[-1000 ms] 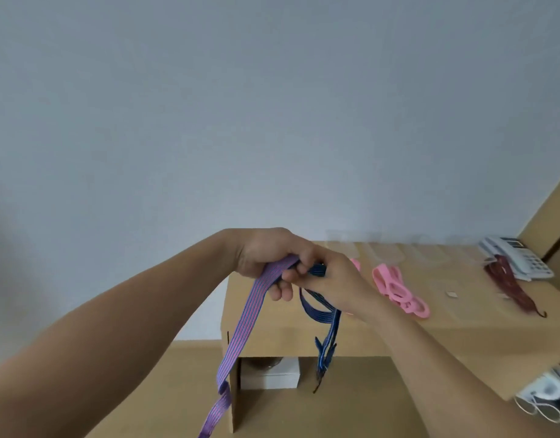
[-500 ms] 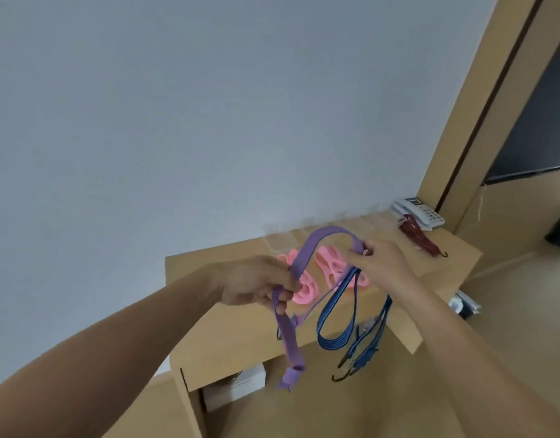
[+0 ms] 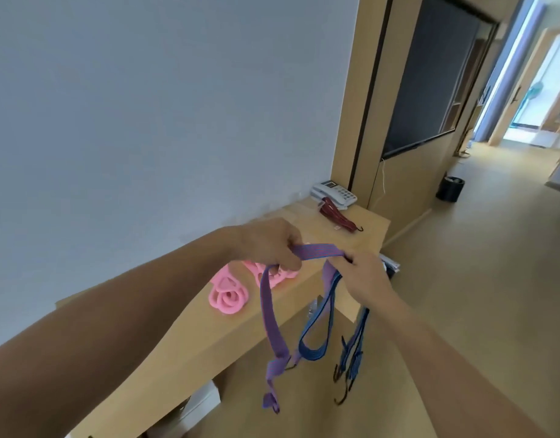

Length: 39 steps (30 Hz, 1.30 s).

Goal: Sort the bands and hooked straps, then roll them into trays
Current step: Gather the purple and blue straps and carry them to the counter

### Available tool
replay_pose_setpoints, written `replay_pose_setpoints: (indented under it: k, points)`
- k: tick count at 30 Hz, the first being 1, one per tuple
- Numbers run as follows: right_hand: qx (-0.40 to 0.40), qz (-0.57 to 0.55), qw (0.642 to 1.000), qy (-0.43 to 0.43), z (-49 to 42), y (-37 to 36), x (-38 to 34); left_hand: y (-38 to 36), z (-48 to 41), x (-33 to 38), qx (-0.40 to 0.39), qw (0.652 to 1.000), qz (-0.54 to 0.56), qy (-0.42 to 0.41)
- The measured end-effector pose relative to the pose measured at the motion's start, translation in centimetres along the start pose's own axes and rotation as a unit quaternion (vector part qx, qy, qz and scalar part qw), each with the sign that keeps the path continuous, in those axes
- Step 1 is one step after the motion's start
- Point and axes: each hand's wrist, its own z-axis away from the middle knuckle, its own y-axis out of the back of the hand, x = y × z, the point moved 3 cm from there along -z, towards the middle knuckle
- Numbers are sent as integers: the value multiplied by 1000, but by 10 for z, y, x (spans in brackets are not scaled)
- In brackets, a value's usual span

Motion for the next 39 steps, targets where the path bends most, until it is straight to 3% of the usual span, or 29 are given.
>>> replay_pose_setpoints:
  k: [2,4,7,9,11,13,16,19,25,31,36,39]
  points:
    - [64,23,998,0,-15,19,9,-13,-16,-14,-4,995,-95,38]
    - [94,31,995,15,-28,31,15,-31,-34,-21,-30,990,-118,71]
    - [93,47,994,18,-48,47,31,-50,-60,-10,-58,995,-35,69]
    - [78,80,994,15,-63,61,46,-45,-77,7,22,996,85,35]
    - [60,122,991,11,-74,73,64,-30,-92,27,139,967,214,0]
    - [56,142,988,6,-82,84,83,-16,-107,42,188,956,224,-20]
    - [54,135,989,11,-94,100,107,-18,-131,61,131,965,228,-25]
    - [23,77,996,42,-104,109,122,-25,-157,81,158,924,347,-44]
    - [-42,21,998,48,-124,106,130,-27,-211,120,192,869,450,-80]
    - [-127,-199,972,-14,-135,85,139,-11,-262,123,193,850,487,-63]
    - [-115,-65,990,-39,-169,61,157,19,-299,111,207,819,529,-78]
    - [-109,-52,990,-77,-195,55,167,36,-320,89,235,795,554,-69]
